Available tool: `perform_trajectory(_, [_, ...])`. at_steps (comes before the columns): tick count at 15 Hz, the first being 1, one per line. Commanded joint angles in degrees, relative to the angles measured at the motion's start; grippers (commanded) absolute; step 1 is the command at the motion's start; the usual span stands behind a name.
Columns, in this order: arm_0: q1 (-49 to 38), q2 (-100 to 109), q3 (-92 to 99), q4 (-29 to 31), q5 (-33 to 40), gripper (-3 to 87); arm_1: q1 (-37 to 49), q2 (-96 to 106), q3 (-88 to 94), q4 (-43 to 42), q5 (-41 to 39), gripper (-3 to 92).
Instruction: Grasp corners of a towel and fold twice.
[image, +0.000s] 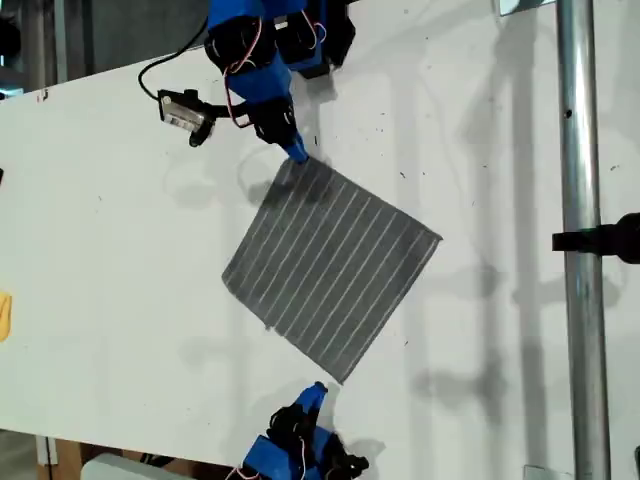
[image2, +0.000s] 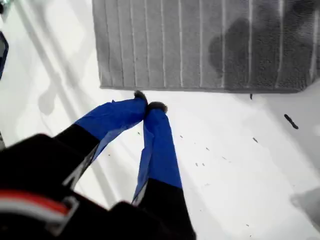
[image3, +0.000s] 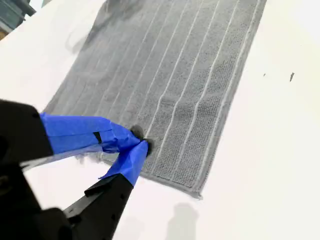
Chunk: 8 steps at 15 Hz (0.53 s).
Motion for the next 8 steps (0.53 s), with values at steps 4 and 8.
perform_trajectory(4, [-0.4, -25.5, -32.6, 13.1, 6.2, -2.9, -10.3, -35.4, -48.3, 11.1, -3.5, -0.3])
perform_trajectory(8, [-1.7, -31.0, -39.6, 15.9, 10.7, -2.9, -17.9, -47.8, -60.7, 9.1, -1.7, -0.2])
